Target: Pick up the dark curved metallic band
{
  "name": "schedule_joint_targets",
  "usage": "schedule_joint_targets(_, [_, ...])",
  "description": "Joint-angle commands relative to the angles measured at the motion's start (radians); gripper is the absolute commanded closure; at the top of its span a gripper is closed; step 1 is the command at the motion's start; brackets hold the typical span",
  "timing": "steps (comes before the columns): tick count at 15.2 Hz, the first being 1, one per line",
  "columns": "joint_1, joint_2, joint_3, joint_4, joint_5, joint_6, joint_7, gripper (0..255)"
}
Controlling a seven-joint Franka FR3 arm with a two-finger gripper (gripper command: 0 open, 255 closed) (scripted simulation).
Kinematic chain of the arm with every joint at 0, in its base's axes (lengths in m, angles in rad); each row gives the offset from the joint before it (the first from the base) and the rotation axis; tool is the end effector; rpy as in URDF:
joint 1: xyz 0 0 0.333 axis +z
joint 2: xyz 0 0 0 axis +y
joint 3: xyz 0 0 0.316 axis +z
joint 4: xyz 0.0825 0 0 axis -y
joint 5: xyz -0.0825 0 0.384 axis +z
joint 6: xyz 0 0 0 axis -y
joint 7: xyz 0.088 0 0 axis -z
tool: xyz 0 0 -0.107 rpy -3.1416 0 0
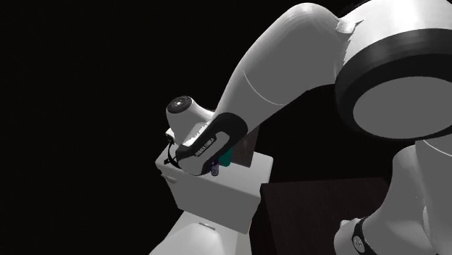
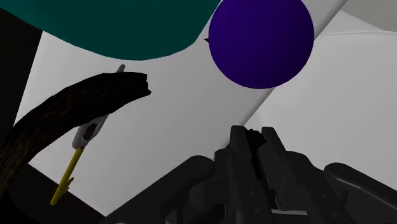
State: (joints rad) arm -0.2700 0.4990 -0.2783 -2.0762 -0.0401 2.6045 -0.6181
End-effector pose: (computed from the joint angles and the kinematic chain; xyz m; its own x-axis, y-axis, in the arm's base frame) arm 0.5072 -0.3072 0.1976 0.9893 0.1345 -0.0560 0.1415 -0.9788 0.1482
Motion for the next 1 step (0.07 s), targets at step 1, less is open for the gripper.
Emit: schedule_joint_targets(1, [0.002,-0.006,-0.001,-0.001,-0.001,-0.005,0.001,255])
